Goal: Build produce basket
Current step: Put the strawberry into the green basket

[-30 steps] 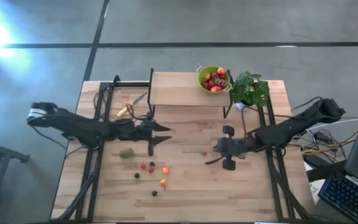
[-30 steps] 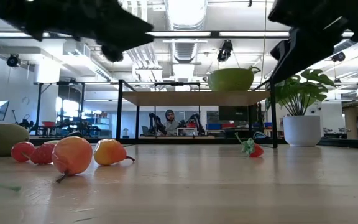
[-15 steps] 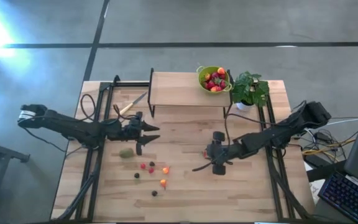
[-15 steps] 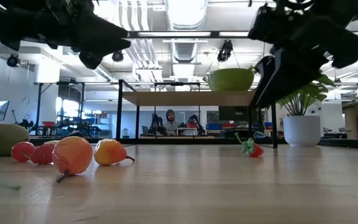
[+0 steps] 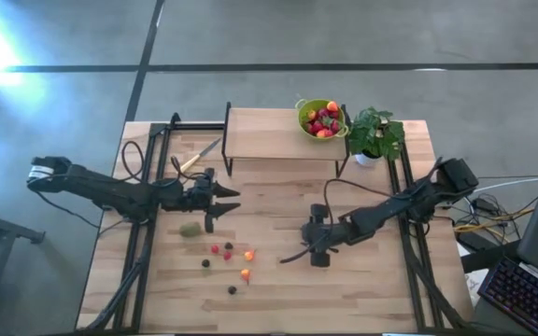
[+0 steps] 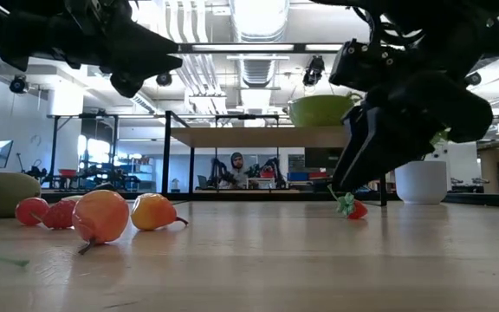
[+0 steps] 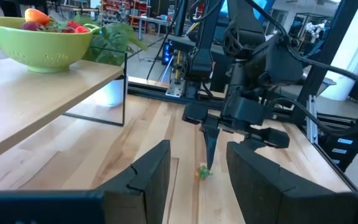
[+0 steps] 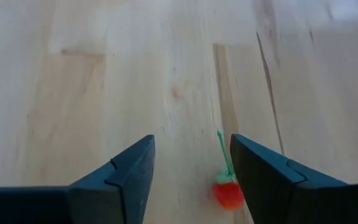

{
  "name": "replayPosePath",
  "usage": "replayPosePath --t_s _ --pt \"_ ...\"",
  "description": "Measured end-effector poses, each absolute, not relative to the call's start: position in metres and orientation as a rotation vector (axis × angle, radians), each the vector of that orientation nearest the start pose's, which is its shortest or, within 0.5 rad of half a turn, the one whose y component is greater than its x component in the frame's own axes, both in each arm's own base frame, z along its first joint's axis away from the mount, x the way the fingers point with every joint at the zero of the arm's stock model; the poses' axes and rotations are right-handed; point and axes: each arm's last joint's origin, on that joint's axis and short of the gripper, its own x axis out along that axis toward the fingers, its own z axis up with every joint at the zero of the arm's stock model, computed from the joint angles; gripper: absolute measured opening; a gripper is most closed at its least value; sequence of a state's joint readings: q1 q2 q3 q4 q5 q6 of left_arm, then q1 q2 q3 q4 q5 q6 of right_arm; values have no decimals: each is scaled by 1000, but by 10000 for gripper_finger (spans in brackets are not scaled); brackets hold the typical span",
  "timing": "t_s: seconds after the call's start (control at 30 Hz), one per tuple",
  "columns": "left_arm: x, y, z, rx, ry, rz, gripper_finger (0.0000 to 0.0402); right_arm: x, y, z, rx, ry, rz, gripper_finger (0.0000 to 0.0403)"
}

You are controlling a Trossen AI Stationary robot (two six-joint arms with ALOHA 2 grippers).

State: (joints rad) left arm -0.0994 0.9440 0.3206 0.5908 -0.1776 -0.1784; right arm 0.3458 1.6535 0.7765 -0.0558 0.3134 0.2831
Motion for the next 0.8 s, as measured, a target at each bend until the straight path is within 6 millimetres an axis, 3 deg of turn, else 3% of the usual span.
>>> replayPosePath --t_s 0.8 --pt "195 -14 220 -179 27 81 163 295 90 125 -75 849 -177 114"
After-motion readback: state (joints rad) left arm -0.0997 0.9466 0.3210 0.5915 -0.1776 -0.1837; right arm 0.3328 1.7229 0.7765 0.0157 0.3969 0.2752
